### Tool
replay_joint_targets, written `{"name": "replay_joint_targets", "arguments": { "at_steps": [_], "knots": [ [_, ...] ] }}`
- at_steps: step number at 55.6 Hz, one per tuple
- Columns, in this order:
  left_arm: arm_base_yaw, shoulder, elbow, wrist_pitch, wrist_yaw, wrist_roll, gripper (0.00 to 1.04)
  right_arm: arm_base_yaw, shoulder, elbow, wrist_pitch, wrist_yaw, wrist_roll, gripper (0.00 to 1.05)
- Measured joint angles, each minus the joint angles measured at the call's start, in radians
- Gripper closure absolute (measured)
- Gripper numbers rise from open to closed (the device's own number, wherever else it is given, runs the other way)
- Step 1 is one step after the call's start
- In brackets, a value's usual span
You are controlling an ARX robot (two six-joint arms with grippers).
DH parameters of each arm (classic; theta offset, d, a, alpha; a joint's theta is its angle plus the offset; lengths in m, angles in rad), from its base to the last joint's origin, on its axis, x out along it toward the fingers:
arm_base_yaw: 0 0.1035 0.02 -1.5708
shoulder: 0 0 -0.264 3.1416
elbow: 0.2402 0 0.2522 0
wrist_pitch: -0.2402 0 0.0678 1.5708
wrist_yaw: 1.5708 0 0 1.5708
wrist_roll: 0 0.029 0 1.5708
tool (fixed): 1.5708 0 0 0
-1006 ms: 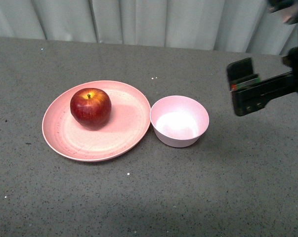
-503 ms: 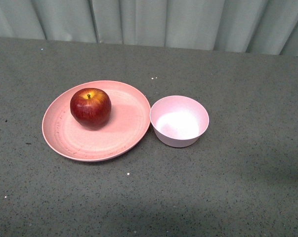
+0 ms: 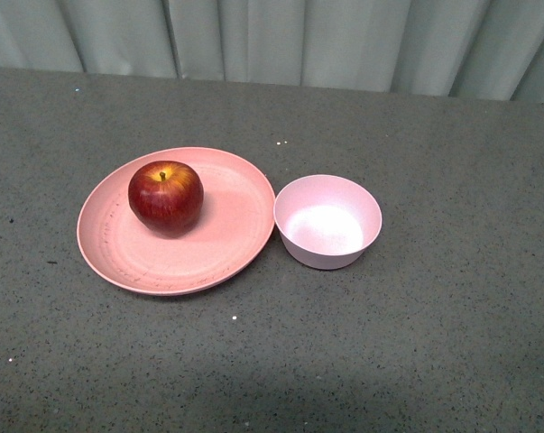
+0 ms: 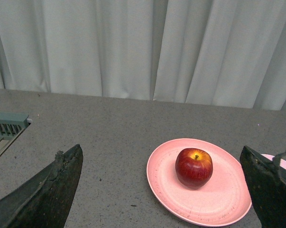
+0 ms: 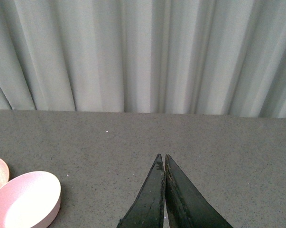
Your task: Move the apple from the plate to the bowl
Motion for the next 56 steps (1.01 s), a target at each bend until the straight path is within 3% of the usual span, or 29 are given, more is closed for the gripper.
{"name": "replay_joint_targets", "arguments": {
  "at_steps": [56],
  "knots": [
    [0.0, 0.0, 0.0, 0.0, 0.0, 0.0, 0.07, -0.001, -0.56, -0.021, -0.514, -0.003, 0.0, 1.04]
  ]
}}
